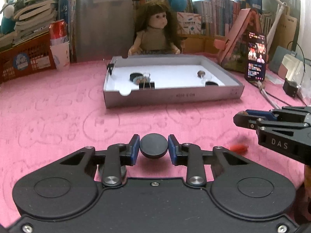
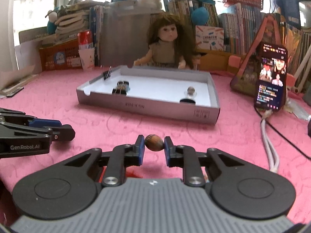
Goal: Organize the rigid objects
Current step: 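Grasp another black round lid with the left gripper while the right gripper approaches an acorn, then carry lid with left gripper while right gripper carries acorn into tray, open both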
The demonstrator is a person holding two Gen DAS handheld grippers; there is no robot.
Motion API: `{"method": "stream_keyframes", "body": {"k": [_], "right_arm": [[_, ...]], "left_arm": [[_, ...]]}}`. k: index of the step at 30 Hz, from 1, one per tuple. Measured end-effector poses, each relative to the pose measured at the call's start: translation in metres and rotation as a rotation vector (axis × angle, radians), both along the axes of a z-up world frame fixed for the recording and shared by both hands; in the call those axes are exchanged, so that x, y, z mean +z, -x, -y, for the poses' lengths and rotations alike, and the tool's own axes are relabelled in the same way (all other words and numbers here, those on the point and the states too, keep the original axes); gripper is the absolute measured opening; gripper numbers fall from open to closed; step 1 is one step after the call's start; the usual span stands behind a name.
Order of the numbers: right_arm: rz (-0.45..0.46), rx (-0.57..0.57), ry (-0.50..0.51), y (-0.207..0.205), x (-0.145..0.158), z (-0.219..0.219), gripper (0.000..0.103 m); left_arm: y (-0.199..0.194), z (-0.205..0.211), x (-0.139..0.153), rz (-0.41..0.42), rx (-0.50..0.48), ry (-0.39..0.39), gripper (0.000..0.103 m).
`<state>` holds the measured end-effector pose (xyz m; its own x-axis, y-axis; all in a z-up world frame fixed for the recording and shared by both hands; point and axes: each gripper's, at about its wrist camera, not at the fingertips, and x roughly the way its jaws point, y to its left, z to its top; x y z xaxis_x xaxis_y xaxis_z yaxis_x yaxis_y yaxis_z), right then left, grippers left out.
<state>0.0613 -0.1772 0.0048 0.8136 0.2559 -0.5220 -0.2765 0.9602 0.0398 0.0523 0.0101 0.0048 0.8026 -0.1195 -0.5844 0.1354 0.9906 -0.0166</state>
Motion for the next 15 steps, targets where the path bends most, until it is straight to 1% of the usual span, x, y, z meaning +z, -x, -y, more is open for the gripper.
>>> {"method": "stream_keyframes", "body": {"k": [6,11,15], "right_arm": [[0.015,-0.018,-0.019,-0.021,0.012,0.005,0.025],[0.015,-0.037,-0.039,-0.050,0.023,0.016,0.025],[-0.002,-0.047,-0.054,-0.081,0.031,0.023,0.025]], "left_arm": [[-0.033,-0.008,0.019,-0.010,0.006,0.042,0.029],[-0.067,-0.008,0.035,-0.007,0.007,0.059,0.029],[-0.103,-0.005,0.047,0.009,0.033,0.032,0.029]]}}
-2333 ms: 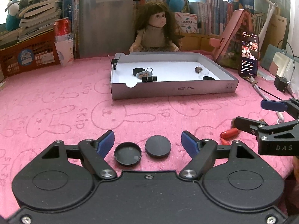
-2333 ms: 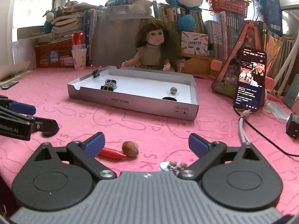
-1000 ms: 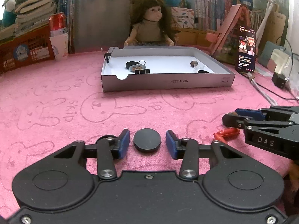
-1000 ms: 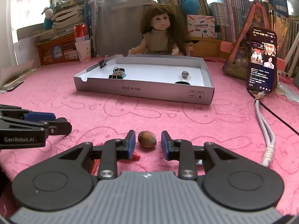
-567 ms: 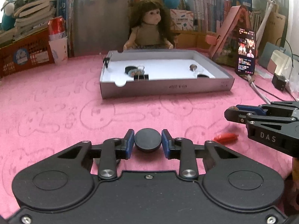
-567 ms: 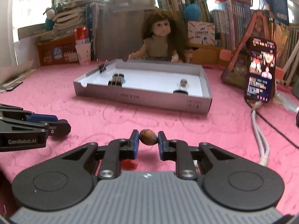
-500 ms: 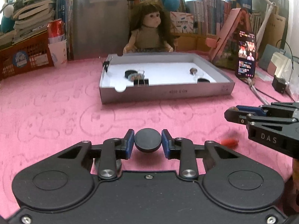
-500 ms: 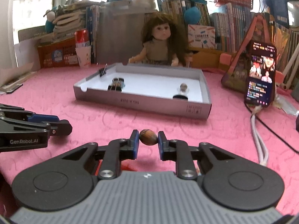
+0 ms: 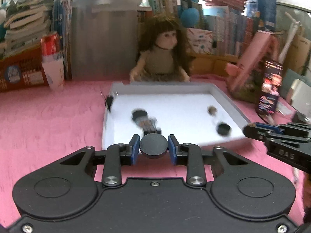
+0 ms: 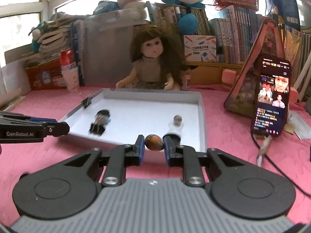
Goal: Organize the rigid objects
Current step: 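Carry lid with left gripper while right gripper carries acorn into tray, open both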
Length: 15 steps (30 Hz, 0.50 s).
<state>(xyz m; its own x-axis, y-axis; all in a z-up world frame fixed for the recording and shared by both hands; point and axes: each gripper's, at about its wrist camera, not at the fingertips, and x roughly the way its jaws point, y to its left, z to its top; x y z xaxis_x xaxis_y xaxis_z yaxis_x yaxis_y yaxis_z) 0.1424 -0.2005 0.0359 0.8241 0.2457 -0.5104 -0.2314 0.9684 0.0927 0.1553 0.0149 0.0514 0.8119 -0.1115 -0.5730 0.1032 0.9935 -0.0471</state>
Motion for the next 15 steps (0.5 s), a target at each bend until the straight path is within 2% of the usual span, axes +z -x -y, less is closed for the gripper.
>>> {"method": "stream_keyframes", "body": {"k": [8,15], "right_arm": [[-0.128,-0.006,-0.078,-0.083,0.002,0.017,0.025],[-0.174,-0.029,-0.056,-0.131,-0.007,0.016,0.025]], "left_arm": [[-0.094,-0.004,0.009,-0.063,0.072,0.030,0.029],[-0.157,0.000,-0.015,-0.156,0.135,0.022,0.029]]}}
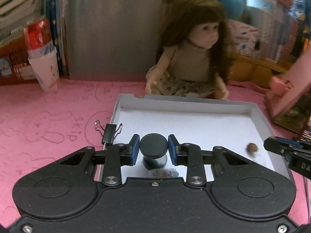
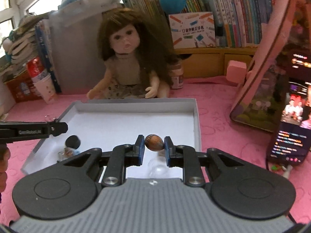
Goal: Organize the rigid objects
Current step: 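Carry lid with left gripper while right gripper carries acorn into tray, open both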
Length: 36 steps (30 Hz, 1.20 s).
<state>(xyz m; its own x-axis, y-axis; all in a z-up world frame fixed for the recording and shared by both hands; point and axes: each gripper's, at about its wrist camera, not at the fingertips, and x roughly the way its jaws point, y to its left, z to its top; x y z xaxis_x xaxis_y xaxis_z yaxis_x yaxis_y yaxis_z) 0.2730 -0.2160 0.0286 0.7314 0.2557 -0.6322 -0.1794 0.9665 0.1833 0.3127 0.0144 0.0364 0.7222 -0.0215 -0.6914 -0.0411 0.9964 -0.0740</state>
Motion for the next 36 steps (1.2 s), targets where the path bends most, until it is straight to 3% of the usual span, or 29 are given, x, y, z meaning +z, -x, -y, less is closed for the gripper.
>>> {"method": "stream_keyframes", "body": {"k": [13,29,32,33,34,36], "right_arm": [[-0.074,-0.044,0.012,-0.048,-0.023,-0.006,0.025],[-0.107,-0.054,0.027,-0.057,-0.040,-0.004,0.026],[-0.103,-0.058,0.028,-0.056,-0.039,-0.004,0.032],[-0.098,-0.063,0.028,-0.056,-0.038,-0.003,0.041],[-0.094,-0.066,0.028,-0.054,-0.037,-0.003,0.048],[-0.083,-0.066,0.019,-0.051,-0.034,-0.002,0.051]], "left_arm": [[-0.031,0.010,-0.025,-0.026,0.021,-0.054,0.029],[-0.032,0.016,-0.036,-0.034,-0.003,-0.093,0.030],[-0.032,0.016,-0.034,-0.039,0.000,-0.099,0.030],[-0.032,0.016,-0.034,-0.037,0.003,-0.105,0.030],[-0.030,0.017,-0.032,-0.033,0.002,-0.110,0.034],[-0.024,0.018,-0.028,-0.010,-0.013,-0.118,0.044]]}}
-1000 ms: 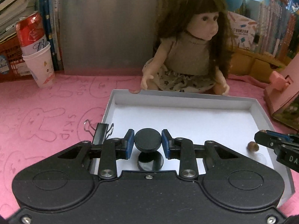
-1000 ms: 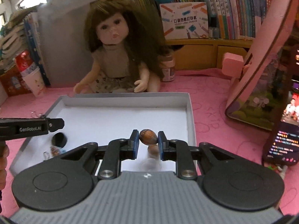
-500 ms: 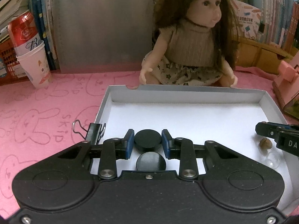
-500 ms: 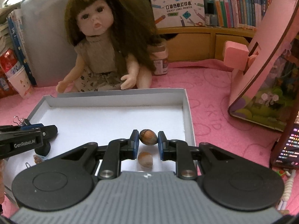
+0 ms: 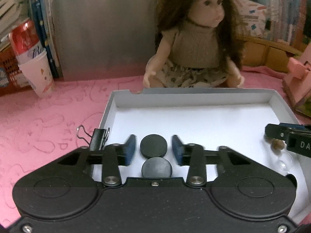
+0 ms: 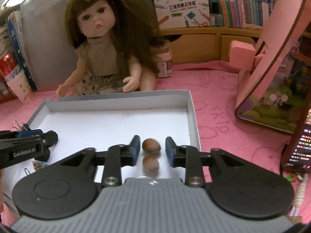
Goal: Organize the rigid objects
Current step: 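Carry lid with left gripper while right gripper carries acorn into tray, open both, then withdraw both grippers from the tray back toward the remaining objects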
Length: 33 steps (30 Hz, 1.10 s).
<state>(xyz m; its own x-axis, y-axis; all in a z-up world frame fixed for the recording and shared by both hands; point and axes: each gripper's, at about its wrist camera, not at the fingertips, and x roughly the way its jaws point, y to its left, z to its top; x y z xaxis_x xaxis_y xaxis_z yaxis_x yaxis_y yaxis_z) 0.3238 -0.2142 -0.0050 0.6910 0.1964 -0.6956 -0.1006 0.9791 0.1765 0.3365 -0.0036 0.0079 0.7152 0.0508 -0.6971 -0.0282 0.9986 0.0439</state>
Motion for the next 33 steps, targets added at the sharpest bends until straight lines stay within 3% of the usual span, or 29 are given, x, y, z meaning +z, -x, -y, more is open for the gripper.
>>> {"method": "stream_keyframes", "body": {"k": [7,13,33], "right_arm": [[0.067,0.019,0.003,0.024,0.018,-0.002,0.072],[0.132,0.054,0.011,0.056,0.032,-0.004,0.081],[0.269,0.157,-0.018,0.166,0.056,-0.015,0.092]], "left_arm": [[0.025,0.001,0.018,0.053,-0.031,0.006,0.057],[0.056,0.000,0.029,0.085,-0.059,0.012,0.065],[0.163,-0.002,0.046,0.160,-0.155,0.063,0.071]]}}
